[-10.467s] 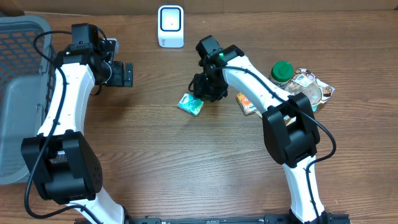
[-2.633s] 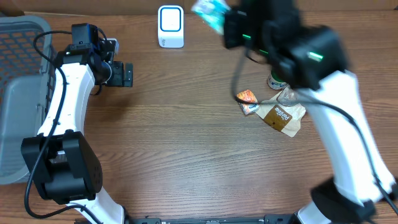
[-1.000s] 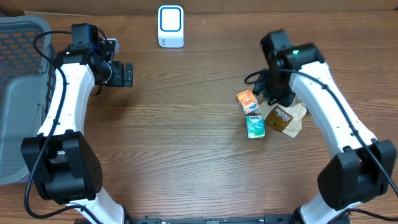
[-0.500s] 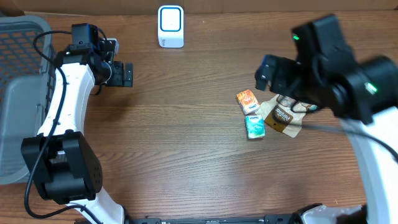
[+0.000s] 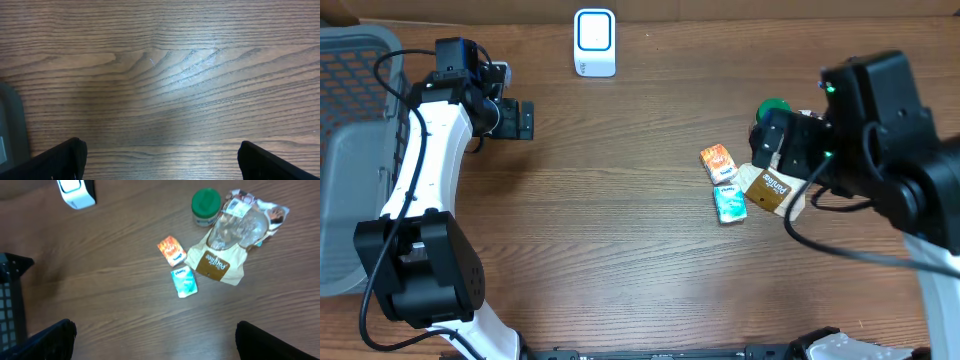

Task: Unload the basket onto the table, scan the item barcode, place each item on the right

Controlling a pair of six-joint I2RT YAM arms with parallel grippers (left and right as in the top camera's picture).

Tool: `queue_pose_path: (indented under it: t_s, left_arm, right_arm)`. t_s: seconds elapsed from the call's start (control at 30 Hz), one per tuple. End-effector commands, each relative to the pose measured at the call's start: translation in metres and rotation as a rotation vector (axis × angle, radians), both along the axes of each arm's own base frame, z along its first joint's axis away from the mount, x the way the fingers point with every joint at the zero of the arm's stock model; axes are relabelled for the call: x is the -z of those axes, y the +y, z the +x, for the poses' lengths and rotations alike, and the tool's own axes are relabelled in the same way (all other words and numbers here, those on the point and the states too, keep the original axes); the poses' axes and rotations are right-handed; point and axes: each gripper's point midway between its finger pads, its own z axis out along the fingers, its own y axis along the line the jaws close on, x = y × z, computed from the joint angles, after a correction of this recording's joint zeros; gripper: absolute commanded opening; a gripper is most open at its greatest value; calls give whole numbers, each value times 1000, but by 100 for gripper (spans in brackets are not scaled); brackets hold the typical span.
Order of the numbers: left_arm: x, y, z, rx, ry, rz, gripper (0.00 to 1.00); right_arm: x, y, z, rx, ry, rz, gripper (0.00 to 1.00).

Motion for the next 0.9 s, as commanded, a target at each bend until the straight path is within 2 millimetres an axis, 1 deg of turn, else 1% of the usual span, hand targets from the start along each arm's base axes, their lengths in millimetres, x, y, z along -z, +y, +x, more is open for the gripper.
queue_pose_path:
  t_s: [0.0,0.07,0.2,0.27,0.37,0.5,0.6,0.77,0.87]
  left_arm:
    - [-7,-1,3,13,-20,-3,100]
    - [-7,-1,3,13,-20,-3,99]
    - [-7,-1,3,13,-20,-3,99]
    - [-7,-1,3,13,-20,-3,100]
    - [-7,-1,3,13,-20,-3,100]
    - [-7,-1,3,13,-20,-3,100]
    - [-7,-1,3,13,-20,-3,100]
    - [-7,-1,3,13,-20,-3,99]
    - [-7,-1,3,13,-20,-3,100]
  right_arm:
    - [-24,-13,-9,29,-107,-6,100]
    - [-34,-20,-5,52,-174,-23,100]
    - [-52,-20,5,-15,-314,-50,100]
    - [-55,-20,11,-43,-372,-54,100]
    - [-50,-16,20,-118,-449,-34,100]
    - [-36,-11,33,-199,-595,-16,100]
    - [-19,-15,35,-188,-714,-19,100]
    - [21,-24,27,-158,-866,-11,100]
    - [51,-27,20,-161,-953,3,100]
